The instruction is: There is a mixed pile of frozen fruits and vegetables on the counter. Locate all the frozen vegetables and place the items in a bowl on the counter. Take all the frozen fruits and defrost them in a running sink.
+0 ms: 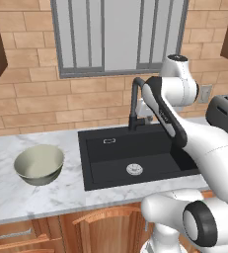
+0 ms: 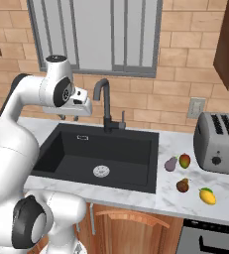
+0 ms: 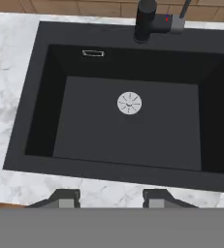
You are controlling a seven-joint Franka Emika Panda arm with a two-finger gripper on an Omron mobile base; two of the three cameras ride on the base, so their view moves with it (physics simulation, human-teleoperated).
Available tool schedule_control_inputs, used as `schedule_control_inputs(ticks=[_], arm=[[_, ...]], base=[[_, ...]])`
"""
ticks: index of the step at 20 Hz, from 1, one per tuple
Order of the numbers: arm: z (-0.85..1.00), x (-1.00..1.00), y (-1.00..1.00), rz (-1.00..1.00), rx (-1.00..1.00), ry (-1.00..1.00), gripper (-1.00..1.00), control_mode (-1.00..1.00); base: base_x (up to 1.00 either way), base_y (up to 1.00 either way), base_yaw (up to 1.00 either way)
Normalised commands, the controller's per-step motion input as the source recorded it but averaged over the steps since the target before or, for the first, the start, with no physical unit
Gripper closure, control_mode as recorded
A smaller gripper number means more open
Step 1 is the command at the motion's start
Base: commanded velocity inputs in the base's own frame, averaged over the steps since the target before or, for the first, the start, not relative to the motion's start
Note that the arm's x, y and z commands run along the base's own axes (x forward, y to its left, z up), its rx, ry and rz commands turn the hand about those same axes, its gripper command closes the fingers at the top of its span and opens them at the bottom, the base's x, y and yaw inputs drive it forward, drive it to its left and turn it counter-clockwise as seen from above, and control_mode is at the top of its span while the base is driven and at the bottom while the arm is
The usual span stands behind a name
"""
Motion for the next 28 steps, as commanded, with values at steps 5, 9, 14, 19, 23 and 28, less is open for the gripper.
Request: schedule_control_inputs(ticks=[5,9,14,19,23,28], arm=[[-0.02,-0.18,-0.07,-0.02,0.00,0.00,-1.00,-1.00],[-0.10,-0.29,-0.31,-0.04,0.00,0.03,-1.00,-1.00],[-0.17,-0.14,-0.46,-0.02,0.00,0.05,-1.00,-1.00],[-0.24,0.04,-0.59,-0.03,0.00,0.08,-1.00,-1.00],[-0.21,0.19,-0.50,-0.06,-0.01,0.09,-1.00,-1.00],[-0.24,0.24,-0.51,-0.08,-0.01,0.11,-1.00,-1.00]], base=[[0.00,0.00,0.00],[0.00,0.00,0.00],[0.00,0.00,0.00],[0.00,0.00,0.00],[0.00,0.00,0.00],[0.00,0.00,0.00]])
